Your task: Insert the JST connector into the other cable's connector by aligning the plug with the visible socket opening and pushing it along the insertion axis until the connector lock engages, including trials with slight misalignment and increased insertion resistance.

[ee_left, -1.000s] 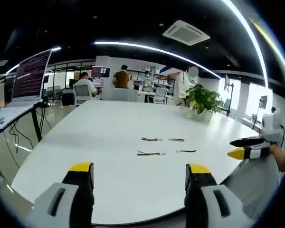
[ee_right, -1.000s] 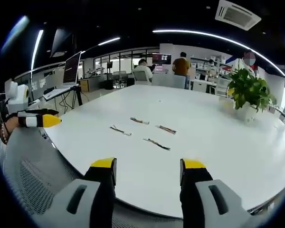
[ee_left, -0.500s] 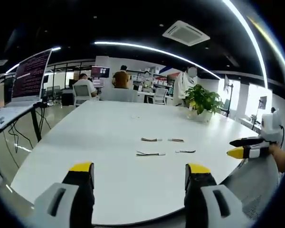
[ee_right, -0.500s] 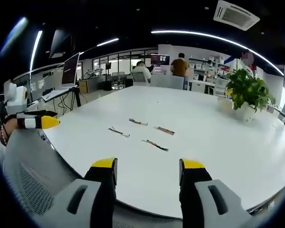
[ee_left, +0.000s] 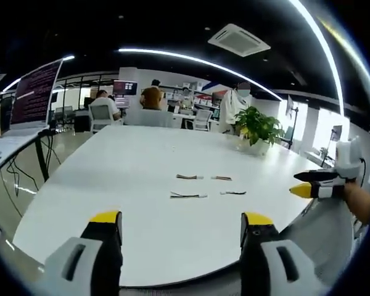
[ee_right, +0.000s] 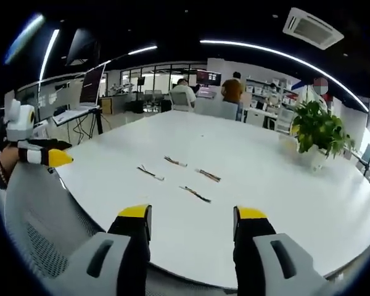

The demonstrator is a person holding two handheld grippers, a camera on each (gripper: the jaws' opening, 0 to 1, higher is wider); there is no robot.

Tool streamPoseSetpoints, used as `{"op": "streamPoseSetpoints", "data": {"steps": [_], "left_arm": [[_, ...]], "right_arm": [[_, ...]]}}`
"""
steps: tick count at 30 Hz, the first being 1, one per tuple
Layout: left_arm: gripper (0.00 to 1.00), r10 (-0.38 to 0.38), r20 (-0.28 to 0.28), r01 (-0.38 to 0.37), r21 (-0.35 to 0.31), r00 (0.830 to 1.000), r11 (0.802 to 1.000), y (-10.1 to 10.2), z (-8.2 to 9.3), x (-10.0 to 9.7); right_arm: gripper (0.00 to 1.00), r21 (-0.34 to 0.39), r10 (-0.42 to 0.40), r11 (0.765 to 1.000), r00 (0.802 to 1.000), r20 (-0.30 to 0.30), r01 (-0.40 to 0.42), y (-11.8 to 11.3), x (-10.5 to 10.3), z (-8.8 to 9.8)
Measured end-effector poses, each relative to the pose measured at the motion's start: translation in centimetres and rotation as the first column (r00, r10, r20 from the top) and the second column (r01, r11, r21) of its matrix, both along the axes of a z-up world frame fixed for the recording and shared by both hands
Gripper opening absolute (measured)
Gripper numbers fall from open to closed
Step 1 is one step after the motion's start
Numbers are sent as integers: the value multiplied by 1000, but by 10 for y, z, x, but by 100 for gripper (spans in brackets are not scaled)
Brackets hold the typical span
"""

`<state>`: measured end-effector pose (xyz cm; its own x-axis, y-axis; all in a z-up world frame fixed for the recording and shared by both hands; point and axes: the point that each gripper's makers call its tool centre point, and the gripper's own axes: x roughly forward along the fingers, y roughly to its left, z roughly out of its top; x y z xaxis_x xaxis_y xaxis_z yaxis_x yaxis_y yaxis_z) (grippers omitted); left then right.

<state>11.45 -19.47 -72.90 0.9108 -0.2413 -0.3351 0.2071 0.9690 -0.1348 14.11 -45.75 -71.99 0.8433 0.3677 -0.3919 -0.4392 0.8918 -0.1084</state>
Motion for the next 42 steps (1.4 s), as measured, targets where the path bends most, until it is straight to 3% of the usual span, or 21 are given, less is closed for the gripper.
{"op": "streamPoseSetpoints", "data": {"steps": [3,6,8,14,17,19,26,28,35,42], "left_arm": [[76,-15,25,15,24,1000,1000,-1,13,0],[76,-53,77,51,37,996,998,-7,38,3],[76,-57,122,54,31,991,998,-8,55,4],[76,-69,145,66,28,987,997,-7,78,2],[76,-71,143,64,58,987,996,-5,87,-1],[76,-68,176,57,70,982,996,-3,101,-4],[76,-97,245,92,29,965,995,-12,133,-1],[75,-104,270,92,58,957,994,-13,138,4],[75,-145,277,121,102,950,987,-19,147,23],[75,-191,303,173,84,934,981,-28,161,47]], "right_arm": [[50,35,18,999,1000,13,-18,7,0,12],[51,108,38,993,999,2,-38,17,1,21],[51,108,48,993,999,5,-48,21,2,26],[50,105,88,990,995,56,-93,35,6,48],[49,54,119,991,989,85,-124,42,7,59],[49,5,143,990,985,101,-144,46,7,66],[46,-81,183,982,971,157,-172,50,14,99],[45,-106,179,981,972,154,-164,46,19,102],[43,-130,186,977,971,147,-168,39,32,111],[41,-141,185,976,972,145,-165,33,50,113]]}}
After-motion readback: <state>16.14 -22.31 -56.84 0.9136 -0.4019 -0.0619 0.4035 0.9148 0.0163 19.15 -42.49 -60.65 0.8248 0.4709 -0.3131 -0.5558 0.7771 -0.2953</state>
